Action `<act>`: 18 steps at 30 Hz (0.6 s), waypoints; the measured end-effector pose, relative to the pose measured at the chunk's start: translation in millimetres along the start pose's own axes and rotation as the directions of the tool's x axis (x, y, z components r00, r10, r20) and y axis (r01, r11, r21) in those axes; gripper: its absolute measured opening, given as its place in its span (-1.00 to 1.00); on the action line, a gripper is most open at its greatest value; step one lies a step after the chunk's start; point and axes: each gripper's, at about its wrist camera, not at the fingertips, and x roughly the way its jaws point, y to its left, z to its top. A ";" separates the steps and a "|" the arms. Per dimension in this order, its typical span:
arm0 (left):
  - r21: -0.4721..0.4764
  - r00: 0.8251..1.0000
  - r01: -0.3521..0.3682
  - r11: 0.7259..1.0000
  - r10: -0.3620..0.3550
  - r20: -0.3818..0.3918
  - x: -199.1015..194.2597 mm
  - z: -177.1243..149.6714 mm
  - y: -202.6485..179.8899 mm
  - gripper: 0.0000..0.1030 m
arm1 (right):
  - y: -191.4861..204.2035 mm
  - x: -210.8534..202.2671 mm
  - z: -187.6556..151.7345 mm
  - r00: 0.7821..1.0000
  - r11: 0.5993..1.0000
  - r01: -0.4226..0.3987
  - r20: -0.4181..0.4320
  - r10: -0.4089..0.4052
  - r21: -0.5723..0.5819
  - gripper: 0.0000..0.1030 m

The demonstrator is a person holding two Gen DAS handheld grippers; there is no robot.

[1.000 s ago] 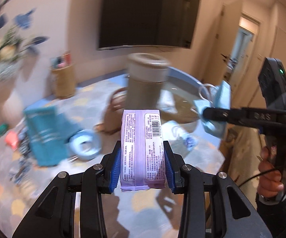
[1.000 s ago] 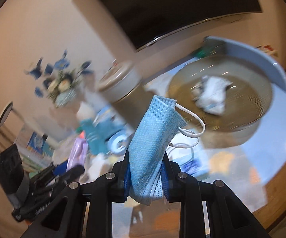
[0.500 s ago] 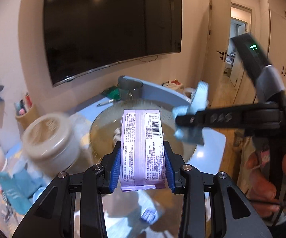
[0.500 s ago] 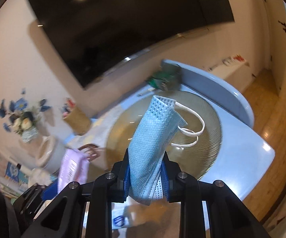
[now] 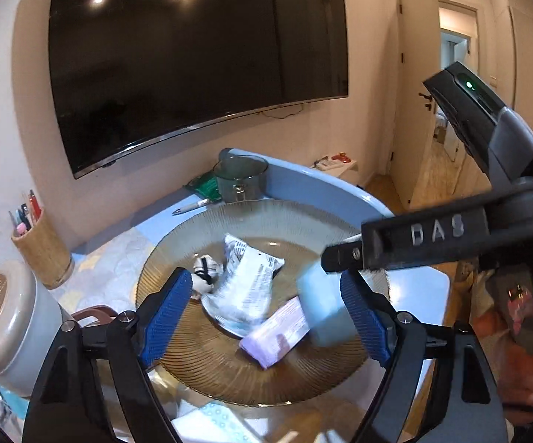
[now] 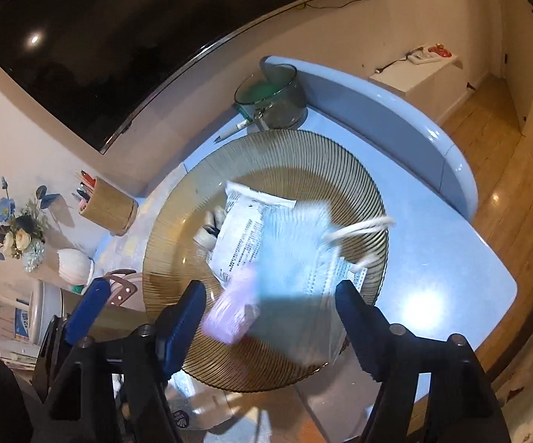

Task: Organize soft objects
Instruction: 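Carry the wipes pack and mask to the glass plate and release both, then grasp the clear sponge bag with the left tool while the right tool grasps the white plush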

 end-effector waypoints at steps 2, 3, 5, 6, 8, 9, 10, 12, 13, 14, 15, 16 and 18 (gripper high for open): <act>-0.006 1.000 0.013 1.000 -0.013 0.005 -6.7 -1.4 -1.7 0.58 | -4.3 -5.1 0.3 0.999 0.999 -0.032 0.014 0.032 0.015 0.38; -0.010 1.000 0.022 1.000 -0.022 0.010 -11.6 -1.9 -2.4 0.58 | -5.4 -6.9 -0.1 0.999 0.999 -0.039 0.017 0.038 0.025 0.38; -0.015 0.998 0.051 0.999 -0.051 0.023 -26.2 -3.8 -3.1 0.58 | -6.3 -13.8 -3.7 0.998 0.998 -0.052 0.028 0.051 0.038 0.38; -0.017 0.998 0.064 0.998 -0.063 0.028 -34.3 -4.1 -4.0 0.58 | -2.7 -16.9 -5.4 0.998 0.998 -0.057 0.033 0.056 0.034 0.38; -0.021 0.994 0.104 0.994 -0.103 0.041 -57.5 -7.7 -2.7 0.58 | 4.5 -26.5 -12.4 0.997 0.998 -0.060 0.047 0.059 0.012 0.38; -0.021 0.992 0.115 0.993 -0.114 0.045 -67.5 -9.8 -1.0 0.58 | 9.5 -32.9 -18.1 0.997 0.998 -0.056 0.057 0.056 -0.005 0.38; -0.017 0.991 0.124 0.992 -0.123 0.053 -82.9 -14.2 2.9 0.58 | 14.4 -38.2 -23.7 0.996 0.998 -0.052 0.065 0.054 -0.020 0.38; -0.011 0.990 0.125 0.992 -0.124 0.064 -106.0 -22.1 11.9 0.58 | 24.5 -49.2 -37.8 0.996 0.998 -0.042 0.078 0.046 -0.055 0.38; -0.010 0.990 0.122 0.992 -0.121 0.069 -114.5 -24.9 16.3 0.58 | 29.9 -54.4 -46.2 0.995 0.997 -0.035 0.086 0.041 -0.071 0.38; -0.009 0.991 0.112 0.994 -0.111 0.072 -127.0 -29.9 23.7 0.58 | 34.1 -57.9 -52.9 0.995 0.996 -0.030 0.092 0.038 -0.084 0.38; -0.009 0.992 0.104 0.995 -0.103 0.069 -135.7 -33.6 30.1 0.58 | 39.5 -61.3 -61.6 0.995 0.994 -0.024 0.098 0.034 -0.103 0.38; -0.015 0.994 0.090 0.996 -0.089 0.063 -148.3 -40.0 42.0 0.58 | 44.1 -63.5 -69.1 0.994 0.993 -0.019 0.103 0.031 -0.118 0.38; -0.036 0.997 0.061 0.997 -0.059 0.056 -165.1 -48.7 62.9 0.58 | 55.8 -65.5 -85.8 0.993 0.988 -0.014 0.111 0.032 -0.153 0.38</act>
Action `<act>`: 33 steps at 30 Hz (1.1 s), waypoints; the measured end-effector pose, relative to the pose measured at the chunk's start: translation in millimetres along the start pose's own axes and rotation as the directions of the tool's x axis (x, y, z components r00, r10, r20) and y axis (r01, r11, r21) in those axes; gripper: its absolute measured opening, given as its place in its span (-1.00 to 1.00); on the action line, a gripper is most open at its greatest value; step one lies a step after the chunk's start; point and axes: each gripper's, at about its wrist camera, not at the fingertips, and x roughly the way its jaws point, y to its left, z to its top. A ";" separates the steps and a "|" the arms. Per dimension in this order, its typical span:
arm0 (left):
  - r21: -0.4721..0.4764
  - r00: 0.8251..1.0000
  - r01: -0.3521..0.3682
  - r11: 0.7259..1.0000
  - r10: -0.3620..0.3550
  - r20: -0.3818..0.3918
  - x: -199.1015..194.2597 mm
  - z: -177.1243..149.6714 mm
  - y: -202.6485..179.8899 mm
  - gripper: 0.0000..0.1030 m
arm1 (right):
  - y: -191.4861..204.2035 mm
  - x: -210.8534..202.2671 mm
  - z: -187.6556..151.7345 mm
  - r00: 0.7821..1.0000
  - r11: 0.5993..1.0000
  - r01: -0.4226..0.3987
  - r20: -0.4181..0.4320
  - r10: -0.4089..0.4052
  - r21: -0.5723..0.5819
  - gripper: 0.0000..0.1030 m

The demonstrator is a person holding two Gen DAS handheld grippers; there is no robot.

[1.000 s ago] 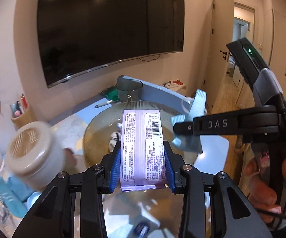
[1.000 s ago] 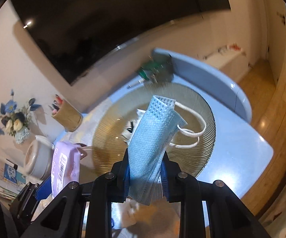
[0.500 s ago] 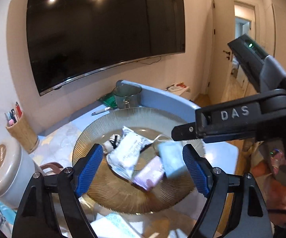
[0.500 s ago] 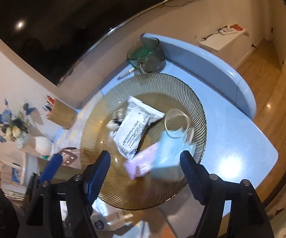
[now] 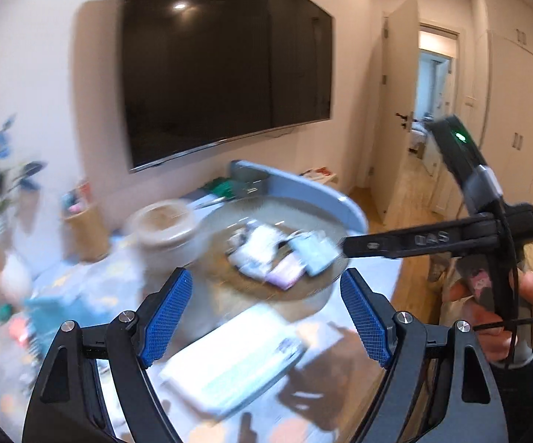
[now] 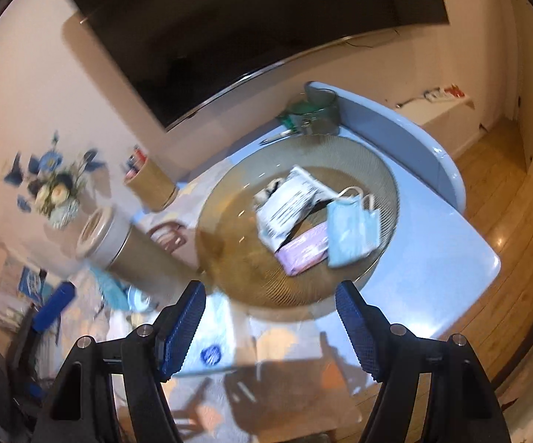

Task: Organize soft objects
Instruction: 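Grasp the clear sponge bag with the left tool while the right tool grasps the white plush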

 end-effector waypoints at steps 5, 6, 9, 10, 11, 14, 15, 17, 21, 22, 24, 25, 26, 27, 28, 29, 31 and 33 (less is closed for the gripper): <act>-0.099 0.985 -0.171 0.980 0.173 0.010 -65.3 -21.9 81.2 0.58 | 43.8 -0.3 -35.2 0.999 0.995 -0.030 0.011 0.031 -0.096 0.38; -0.116 0.980 -0.197 0.974 0.200 0.014 -74.4 -23.6 92.2 0.58 | 55.7 0.7 -42.3 0.999 0.992 -0.037 0.012 0.039 -0.120 0.38; -0.182 0.949 -0.306 0.934 0.315 0.023 -111.6 -28.0 137.8 0.58 | 92.0 5.4 -56.2 0.997 0.979 -0.079 -0.005 0.080 -0.189 0.38; -0.203 0.936 -0.339 0.918 0.351 0.024 -123.5 -30.2 150.0 0.58 | 106.0 6.4 -59.4 0.996 0.972 -0.093 -0.008 0.093 -0.214 0.38; -0.223 0.922 -0.374 0.900 0.387 0.017 -134.5 -33.0 163.6 0.58 | 117.5 7.1 -62.5 0.995 0.966 -0.101 -0.007 0.102 -0.238 0.38; -0.255 0.886 -0.455 0.853 0.463 -0.030 -149.3 -47.0 194.2 0.58 | 163.0 11.3 -69.9 0.990 0.939 -0.131 0.005 0.140 -0.319 0.38; -0.263 0.880 -0.467 0.844 0.473 -0.044 -149.6 -53.9 202.9 0.58 | 174.4 13.9 -72.3 0.989 0.932 -0.140 0.005 0.150 -0.335 0.38; -0.270 0.872 -0.487 0.831 0.479 -0.099 -139.2 -75.1 222.7 0.58 | 201.0 25.7 -81.8 0.984 0.915 -0.168 -0.005 0.178 -0.367 0.42; -0.284 0.847 -0.529 0.800 0.478 -0.232 -105.3 -130.3 255.9 0.58 | 236.8 66.9 -103.1 0.976 0.890 -0.219 -0.075 0.206 -0.400 0.54; -0.292 0.838 -0.541 0.789 0.475 -0.267 -96.0 -145.3 262.0 0.58 | 244.1 82.6 -110.7 0.978 0.882 -0.210 -0.092 0.188 -0.422 0.54; -0.325 0.825 -0.555 0.766 0.456 -0.333 -77.8 -176.5 278.4 0.58 | 253.0 110.9 -124.6 0.984 0.873 -0.175 -0.121 0.134 -0.455 0.54; -0.339 0.824 -0.556 0.759 0.448 -0.347 -76.9 -185.8 283.2 0.58 | 254.3 124.3 -130.5 0.983 0.873 -0.167 -0.146 0.112 -0.458 0.54; -0.362 0.825 -0.552 0.751 0.431 -0.364 -71.6 -197.7 289.9 0.58 | 254.7 138.1 -136.0 0.979 0.876 -0.167 -0.180 0.094 -0.452 0.54; -0.383 0.829 -0.547 0.745 0.416 -0.374 -70.0 -206.3 293.8 0.58 | 253.2 149.4 -140.9 0.974 0.879 -0.173 -0.212 0.084 -0.445 0.54; -0.406 0.834 -0.539 0.737 0.399 -0.382 -67.6 -214.7 297.4 0.58 | 254.1 159.4 -146.5 0.968 0.880 -0.178 -0.238 0.077 -0.440 0.54; -0.433 0.839 -0.531 0.728 0.379 -0.391 -65.0 -222.6 302.3 0.58 | 254.2 167.7 -151.3 0.964 0.881 -0.178 -0.257 0.067 -0.438 0.54; -0.455 0.843 -0.523 0.721 0.357 -0.403 -60.9 -229.8 307.8 0.58 | 254.5 178.9 -158.2 0.958 0.887 -0.177 -0.282 0.056 -0.427 0.54; -0.463 0.845 -0.520 0.718 0.352 -0.403 -59.6 -234.3 308.8 0.58 | 256.2 188.3 -161.4 0.951 0.896 -0.186 -0.302 0.061 -0.404 0.54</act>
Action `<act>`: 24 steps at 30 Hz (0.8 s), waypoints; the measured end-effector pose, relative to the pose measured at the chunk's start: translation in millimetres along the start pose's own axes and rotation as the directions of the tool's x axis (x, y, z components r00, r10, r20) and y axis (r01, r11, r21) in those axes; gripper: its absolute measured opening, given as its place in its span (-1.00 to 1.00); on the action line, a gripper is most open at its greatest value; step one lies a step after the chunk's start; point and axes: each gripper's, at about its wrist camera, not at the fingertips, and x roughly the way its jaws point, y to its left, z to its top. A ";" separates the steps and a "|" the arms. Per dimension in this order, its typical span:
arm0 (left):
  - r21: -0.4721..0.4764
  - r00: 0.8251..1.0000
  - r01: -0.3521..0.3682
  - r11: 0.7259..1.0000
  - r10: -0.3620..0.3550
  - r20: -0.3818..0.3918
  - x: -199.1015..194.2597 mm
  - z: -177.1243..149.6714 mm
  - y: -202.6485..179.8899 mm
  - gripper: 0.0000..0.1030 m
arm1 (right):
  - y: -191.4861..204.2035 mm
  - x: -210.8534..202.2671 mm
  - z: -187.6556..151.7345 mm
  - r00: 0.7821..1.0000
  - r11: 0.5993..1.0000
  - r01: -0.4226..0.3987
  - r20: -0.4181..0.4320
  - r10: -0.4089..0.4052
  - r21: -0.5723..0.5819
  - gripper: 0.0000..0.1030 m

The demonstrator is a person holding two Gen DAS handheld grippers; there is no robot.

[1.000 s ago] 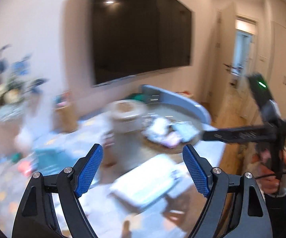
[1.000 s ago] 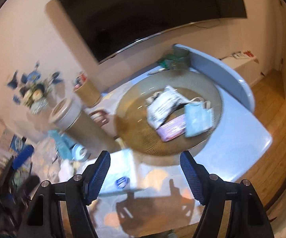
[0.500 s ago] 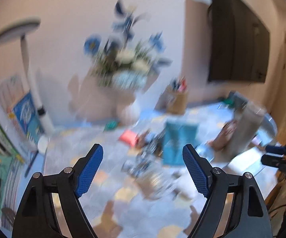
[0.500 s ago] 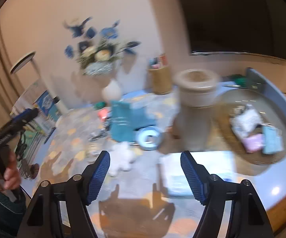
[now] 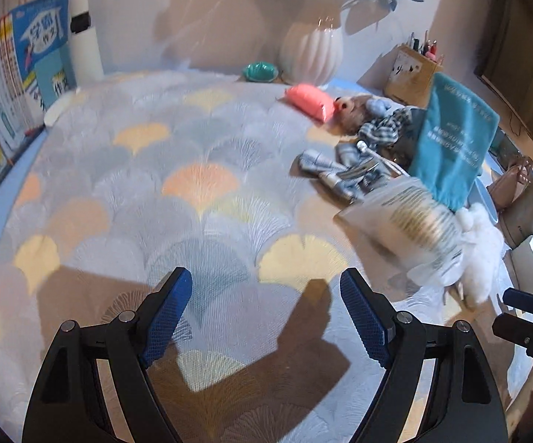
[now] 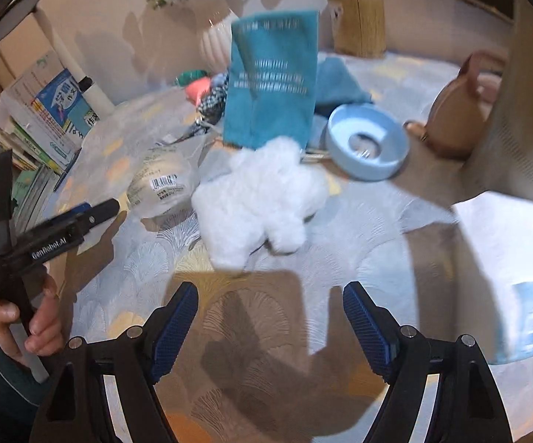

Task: Organize soft objects
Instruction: 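Grasp the clear sponge bag with the left tool while the right tool grasps the white plush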

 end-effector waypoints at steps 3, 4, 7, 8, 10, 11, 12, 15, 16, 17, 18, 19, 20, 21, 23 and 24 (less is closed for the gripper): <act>-0.007 1.000 0.008 1.000 -0.008 0.003 1.0 -0.1 2.3 0.58 | 0.2 6.9 0.9 1.000 1.000 -0.003 -0.013 0.003 0.017 0.54; -0.008 1.000 0.007 1.000 -0.008 -0.001 3.1 -0.3 2.8 0.58 | 0.5 7.8 1.2 1.000 1.000 -0.001 -0.015 0.002 0.021 0.54; -0.043 0.994 0.101 0.994 -0.102 -0.027 -1.8 4.8 3.3 0.58 | 2.4 7.9 4.6 1.000 0.999 -0.003 -0.010 0.003 0.037 0.54; -0.069 0.988 0.149 0.986 -0.152 -0.034 -2.4 8.1 3.0 0.58 | 1.9 8.1 7.0 1.000 0.999 -0.017 -0.007 0.017 0.051 0.54; -0.135 0.958 0.276 0.952 -0.284 -0.042 -7.1 19.3 -1.3 0.58 | -2.7 8.1 12.5 0.998 0.993 -0.065 0.004 0.064 0.101 0.54; -0.147 0.949 0.304 0.941 -0.313 -0.043 -7.8 23.9 -4.9 0.58 | -5.6 9.6 15.4 0.996 0.988 -0.084 0.009 0.083 0.131 0.54; -0.155 0.941 0.325 0.933 -0.335 -0.047 -7.4 28.0 -9.6 0.58 | -9.8 12.3 18.9 0.994 0.979 -0.110 0.019 0.108 0.171 0.54; -0.174 0.916 0.377 0.910 -0.394 -0.075 5.8 38.9 -27.7 0.54 | -15.9 18.3 27.2 0.989 0.959 -0.145 0.063 0.134 0.244 0.54; -0.181 0.915 0.377 0.908 -0.396 -0.082 11.7 40.5 -32.5 0.54 | -15.9 18.9 29.2 0.988 0.956 -0.147 0.075 0.132 0.256 0.54; -0.187 0.914 0.377 0.907 -0.398 -0.086 16.8 41.4 -36.5 0.54 | -14.9 19.9 31.7 0.987 0.954 -0.149 0.089 0.130 0.261 0.54; -0.196 0.913 0.375 0.906 -0.398 -0.094 22.4 41.1 -39.9 0.54 | -12.9 21.7 33.9 0.987 0.954 -0.149 0.094 0.129 0.261 0.54; -0.209 0.909 0.377 0.902 -0.404 -0.105 28.6 41.1 -41.5 0.54 | -10.9 23.2 35.8 0.987 0.955 -0.147 0.098 0.125 0.258 0.54; -0.219 0.902 0.384 0.897 -0.415 -0.117 36.0 40.5 -43.5 0.54 | -9.0 23.7 36.9 0.988 0.957 -0.141 0.105 0.117 0.253 0.51; -0.215 0.903 0.384 0.898 -0.414 -0.115 40.0 40.5 -45.0 0.54 | -6.8 24.6 37.7 0.988 0.960 -0.131 0.113 0.106 0.245 0.46; -0.176 0.915 0.372 0.912 -0.392 -0.099 39.0 41.6 -51.6 0.54 | -4.2 27.5 40.3 0.990 0.966 -0.113 0.114 0.088 0.234 0.37; -0.170 0.917 0.367 0.915 -0.386 -0.098 39.5 42.0 -52.3 0.51 | -3.9 28.8 41.5 0.990 0.967 -0.110 0.116 0.085 0.231 0.36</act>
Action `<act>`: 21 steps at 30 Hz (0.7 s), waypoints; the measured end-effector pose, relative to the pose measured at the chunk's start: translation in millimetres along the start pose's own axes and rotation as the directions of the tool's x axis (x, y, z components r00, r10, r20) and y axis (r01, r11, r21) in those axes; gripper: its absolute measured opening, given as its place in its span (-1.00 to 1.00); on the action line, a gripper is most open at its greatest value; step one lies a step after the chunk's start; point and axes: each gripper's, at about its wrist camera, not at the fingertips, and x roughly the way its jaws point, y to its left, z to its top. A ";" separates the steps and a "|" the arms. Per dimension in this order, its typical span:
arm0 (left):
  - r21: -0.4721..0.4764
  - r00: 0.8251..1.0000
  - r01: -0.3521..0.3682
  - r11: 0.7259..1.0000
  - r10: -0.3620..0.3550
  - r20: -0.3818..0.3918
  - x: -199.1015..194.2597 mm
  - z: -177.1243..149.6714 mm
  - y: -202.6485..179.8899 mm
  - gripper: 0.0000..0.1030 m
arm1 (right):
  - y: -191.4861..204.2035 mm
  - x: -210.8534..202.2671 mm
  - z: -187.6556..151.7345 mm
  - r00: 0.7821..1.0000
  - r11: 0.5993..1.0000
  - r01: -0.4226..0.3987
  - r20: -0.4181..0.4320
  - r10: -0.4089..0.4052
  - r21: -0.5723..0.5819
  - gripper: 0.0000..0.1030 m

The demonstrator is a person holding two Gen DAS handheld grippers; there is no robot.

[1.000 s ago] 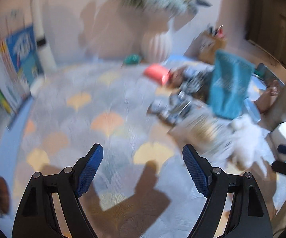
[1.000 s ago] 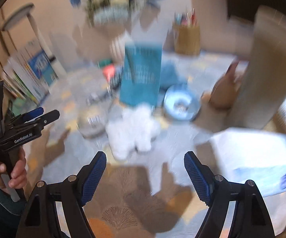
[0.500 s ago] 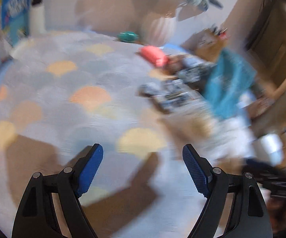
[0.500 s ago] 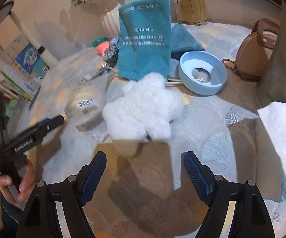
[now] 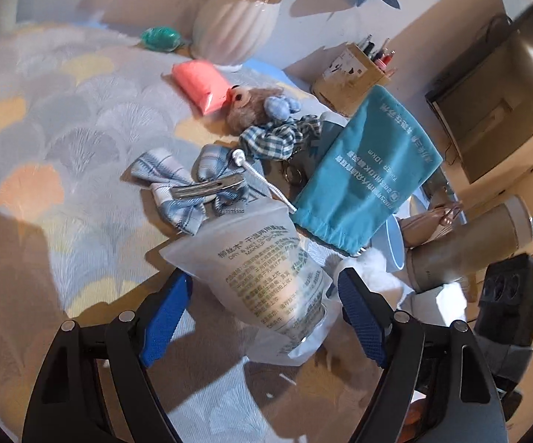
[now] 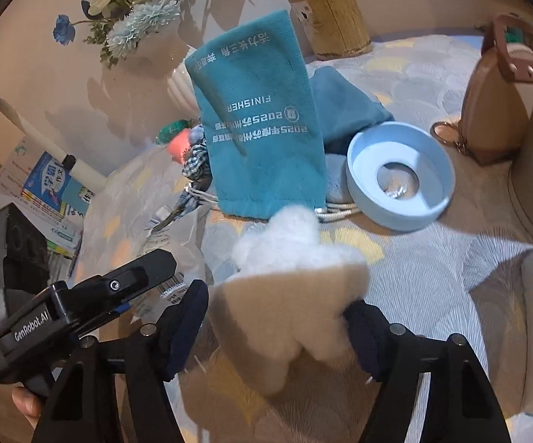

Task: Organize soft objects
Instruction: 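Grasp the clear sponge bag with the left tool while the right tool grasps the white plush, then carry the sponge bag and plush to the glass plate and release both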

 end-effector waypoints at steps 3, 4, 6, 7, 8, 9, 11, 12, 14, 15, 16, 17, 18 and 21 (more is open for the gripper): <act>-0.001 1.000 -0.008 1.000 0.008 0.012 2.4 1.5 -0.3 0.46 | -3.5 4.2 4.2 1.000 1.000 0.004 0.003 -0.004 0.004 0.29; 0.002 1.000 -0.014 1.000 0.014 0.015 2.4 2.2 1.3 0.42 | -5.1 5.3 5.3 1.000 1.000 0.006 0.008 -0.006 0.013 0.24; 0.018 0.999 -0.034 0.999 0.033 0.022 2.8 1.9 0.4 0.16 | -7.0 8.3 6.1 1.000 1.000 0.021 0.017 -0.021 0.006 0.10; 0.039 0.999 -0.028 0.999 0.028 0.019 3.7 0.9 -1.6 -0.01 | -6.3 9.4 5.6 0.999 0.999 0.034 0.021 -0.034 -0.005 0.07; 0.056 1.000 -0.017 0.998 0.016 0.004 5.5 0.2 -2.7 -0.09 | -4.4 8.9 5.0 0.999 0.999 0.046 0.027 -0.045 -0.022 0.01; 0.065 1.000 -0.015 0.998 0.014 0.002 4.8 0.2 -3.0 -0.16 | -1.7 7.9 4.0 0.998 0.997 0.057 0.034 -0.056 -0.043 0.00; 0.095 1.000 -0.021 0.995 0.021 0.003 0.2 -3.0 -5.0 -0.21 | 3.9 6.4 1.9 0.996 0.993 0.077 0.042 -0.074 -0.085 -0.05; 0.117 1.000 -0.028 0.993 0.028 0.009 -4.4 -5.1 -7.2 -0.21 | 7.2 4.2 0.5 0.996 0.991 0.085 0.048 -0.080 -0.107 -0.06; 0.160 0.999 -0.039 0.986 0.035 0.026 -16.3 -9.8 -10.6 -0.21 | 10.6 -3.2 -1.8 0.996 0.986 0.084 0.055 -0.076 -0.141 -0.09; 0.178 0.999 -0.035 0.983 0.031 0.029 -22.9 -12.2 -10.9 -0.22 | 11.8 -8.3 -3.1 0.996 0.984 0.082 0.056 -0.074 -0.156 -0.09; 0.213 0.999 -0.024 0.977 0.018 0.031 -33.8 -17.2 -11.7 -0.22 | 12.4 -12.5 -4.2 0.996 0.982 0.079 0.051 -0.071 -0.170 -0.09; 0.243 1.000 -0.017 0.970 0.010 0.029 -41.5 -21.2 -12.0 -0.21 | 14.0 -19.2 -6.1 0.998 0.978 0.065 0.038 -0.059 -0.198 -0.09; 0.278 1.000 -0.014 0.961 0.007 0.024 -48.2 -25.8 -13.4 -0.21 | 16.3 -23.3 -8.1 0.998 0.974 0.057 0.028 -0.052 -0.220 -0.09; 0.364 1.000 -0.027 0.931 0.021 0.020 -68.1 -41.7 -11.8 -0.21 | 26.1 -37.1 -17.7 0.999 0.942 0.035 -0.026 -0.046 -0.333 -0.08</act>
